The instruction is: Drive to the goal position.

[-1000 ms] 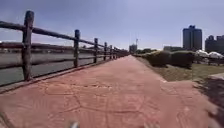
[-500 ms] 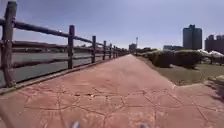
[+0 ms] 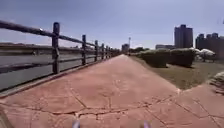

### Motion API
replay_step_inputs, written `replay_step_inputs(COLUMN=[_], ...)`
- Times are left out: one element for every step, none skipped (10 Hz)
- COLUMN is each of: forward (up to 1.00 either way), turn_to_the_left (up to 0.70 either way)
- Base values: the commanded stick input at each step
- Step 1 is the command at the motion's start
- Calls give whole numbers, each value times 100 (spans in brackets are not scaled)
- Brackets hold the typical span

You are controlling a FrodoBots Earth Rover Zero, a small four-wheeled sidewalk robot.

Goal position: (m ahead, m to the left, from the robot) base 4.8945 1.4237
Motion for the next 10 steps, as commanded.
replay_step_inputs(forward=[85,85,85,85,85,85,85,85,85,85], turn_to_the_left=[0,0,0,0,0,0,-32,-34,-34,-13])
